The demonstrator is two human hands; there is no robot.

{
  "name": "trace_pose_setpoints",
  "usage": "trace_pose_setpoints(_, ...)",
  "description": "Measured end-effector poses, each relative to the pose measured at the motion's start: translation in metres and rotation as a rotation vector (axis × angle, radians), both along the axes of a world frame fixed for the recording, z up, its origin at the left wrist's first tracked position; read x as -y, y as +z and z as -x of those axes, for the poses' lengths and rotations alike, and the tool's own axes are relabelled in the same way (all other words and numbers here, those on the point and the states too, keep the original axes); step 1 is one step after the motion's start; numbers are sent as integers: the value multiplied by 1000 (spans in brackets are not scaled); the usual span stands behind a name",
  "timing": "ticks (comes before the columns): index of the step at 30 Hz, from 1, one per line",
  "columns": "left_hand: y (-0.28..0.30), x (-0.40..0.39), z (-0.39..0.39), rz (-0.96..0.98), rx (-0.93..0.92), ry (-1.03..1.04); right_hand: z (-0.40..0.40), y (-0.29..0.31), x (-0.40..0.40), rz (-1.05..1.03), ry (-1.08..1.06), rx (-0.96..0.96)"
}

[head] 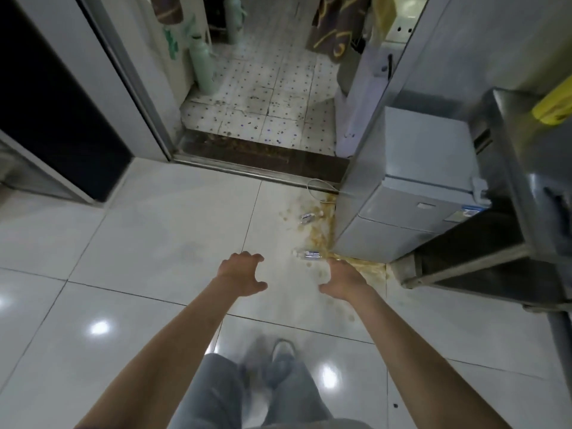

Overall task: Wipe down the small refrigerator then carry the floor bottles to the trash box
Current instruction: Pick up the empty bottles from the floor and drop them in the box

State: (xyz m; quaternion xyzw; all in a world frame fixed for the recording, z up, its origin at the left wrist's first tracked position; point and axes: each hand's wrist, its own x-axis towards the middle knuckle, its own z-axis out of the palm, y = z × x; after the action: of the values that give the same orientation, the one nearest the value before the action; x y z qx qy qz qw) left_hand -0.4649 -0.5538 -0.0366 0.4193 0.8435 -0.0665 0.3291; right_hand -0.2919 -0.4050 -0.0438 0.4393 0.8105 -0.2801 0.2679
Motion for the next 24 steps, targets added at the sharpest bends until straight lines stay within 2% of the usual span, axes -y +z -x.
trace_pose_setpoints(8, -19, -60, 118, 74, 24, -115, 92, -16, -28, 37, -153, 24)
trace_pose_setpoints(14, -32, -119, 200, 78, 60, -353, 157, -26, -36, 45, -373, 54)
trace_pose_setpoints(24, -52, -203, 264, 70, 103, -579, 210, -44, -44, 115, -686, 28)
